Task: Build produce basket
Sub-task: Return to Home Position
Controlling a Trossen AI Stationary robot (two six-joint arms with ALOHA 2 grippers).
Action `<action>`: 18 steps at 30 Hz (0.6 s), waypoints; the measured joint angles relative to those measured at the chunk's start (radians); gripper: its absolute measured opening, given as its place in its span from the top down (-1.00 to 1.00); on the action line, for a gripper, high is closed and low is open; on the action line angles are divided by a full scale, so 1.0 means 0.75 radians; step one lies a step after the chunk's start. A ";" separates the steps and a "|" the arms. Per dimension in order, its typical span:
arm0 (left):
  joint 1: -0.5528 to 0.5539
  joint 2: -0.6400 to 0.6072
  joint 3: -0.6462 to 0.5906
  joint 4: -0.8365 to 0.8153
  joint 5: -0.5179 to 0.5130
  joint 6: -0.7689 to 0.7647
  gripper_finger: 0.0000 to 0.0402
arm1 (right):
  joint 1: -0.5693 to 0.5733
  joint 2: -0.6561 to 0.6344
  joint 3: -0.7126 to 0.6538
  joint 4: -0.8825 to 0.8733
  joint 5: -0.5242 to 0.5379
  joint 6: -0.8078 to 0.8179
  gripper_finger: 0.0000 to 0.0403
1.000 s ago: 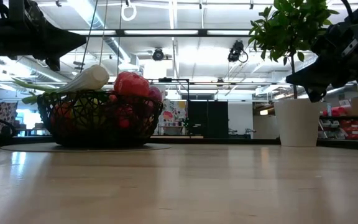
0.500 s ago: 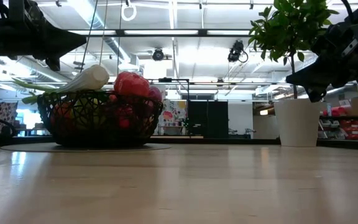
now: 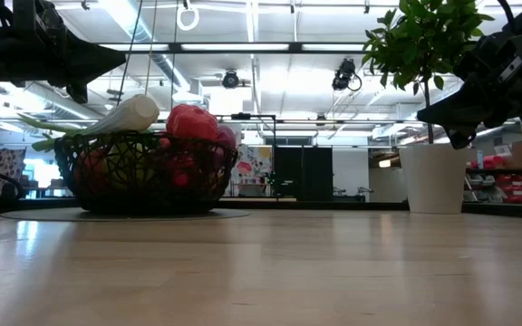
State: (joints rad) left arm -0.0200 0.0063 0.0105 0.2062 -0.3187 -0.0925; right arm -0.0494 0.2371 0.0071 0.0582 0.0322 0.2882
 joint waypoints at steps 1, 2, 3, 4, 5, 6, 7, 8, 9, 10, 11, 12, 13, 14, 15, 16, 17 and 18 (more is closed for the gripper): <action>0.000 0.000 0.000 0.000 0.000 0.000 0.88 | 0.000 0.000 0.000 0.000 0.000 0.000 0.95; 0.000 0.000 0.000 0.000 0.000 0.000 0.88 | 0.000 0.000 0.000 0.000 0.000 0.000 0.95; 0.000 0.000 0.000 0.000 0.000 0.000 0.87 | 0.000 0.000 0.000 0.000 0.000 0.000 0.95; 0.000 0.000 0.000 0.000 0.000 0.000 0.86 | 0.000 0.000 0.000 0.000 0.000 0.000 0.95; 0.000 0.000 0.000 0.000 0.001 0.000 0.85 | 0.000 0.000 0.000 0.000 0.000 0.000 0.95; 0.000 0.000 0.000 0.000 0.000 0.000 0.84 | 0.000 0.000 0.000 -0.001 0.000 0.000 0.95; 0.000 0.000 0.000 0.000 0.001 0.000 0.83 | 0.000 0.000 0.000 0.000 0.000 0.000 0.95; 0.000 0.000 0.000 0.000 0.000 0.000 0.83 | 0.000 0.000 0.000 -0.001 0.000 0.000 0.95; 0.000 0.000 0.000 0.000 0.000 0.000 0.82 | 0.000 0.000 0.000 -0.001 0.000 0.000 0.95; 0.000 0.000 0.000 0.000 0.000 0.000 0.82 | 0.000 0.000 0.000 -0.001 0.000 0.000 0.95; 0.000 0.000 0.000 0.000 0.000 0.000 0.82 | 0.000 0.000 0.000 0.000 0.000 0.000 0.95; 0.000 0.000 0.000 0.000 0.000 0.000 0.83 | 0.000 0.000 0.000 -0.001 0.000 0.000 0.95; 0.000 0.000 0.000 0.000 0.000 0.000 0.83 | 0.000 0.000 0.000 -0.001 0.000 0.000 0.95; 0.000 0.000 0.000 0.000 0.000 0.000 0.84 | 0.000 0.000 0.000 -0.001 0.000 0.000 0.95; 0.000 0.000 0.000 0.000 0.000 0.000 0.85 | 0.000 0.000 0.000 -0.001 0.000 0.000 0.95; 0.000 0.000 0.000 0.000 0.000 0.000 0.86 | 0.000 0.000 0.000 -0.001 0.000 0.000 0.95; 0.000 0.000 0.000 0.000 0.000 0.000 0.86 | 0.000 0.000 0.000 -0.001 0.000 0.000 0.95; 0.000 0.000 0.000 0.000 0.000 -0.001 0.87 | 0.000 0.000 0.000 -0.001 0.000 0.000 0.95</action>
State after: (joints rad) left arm -0.0197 0.0063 0.0105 0.2062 -0.3185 -0.0929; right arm -0.0494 0.2371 0.0071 0.0578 0.0322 0.2882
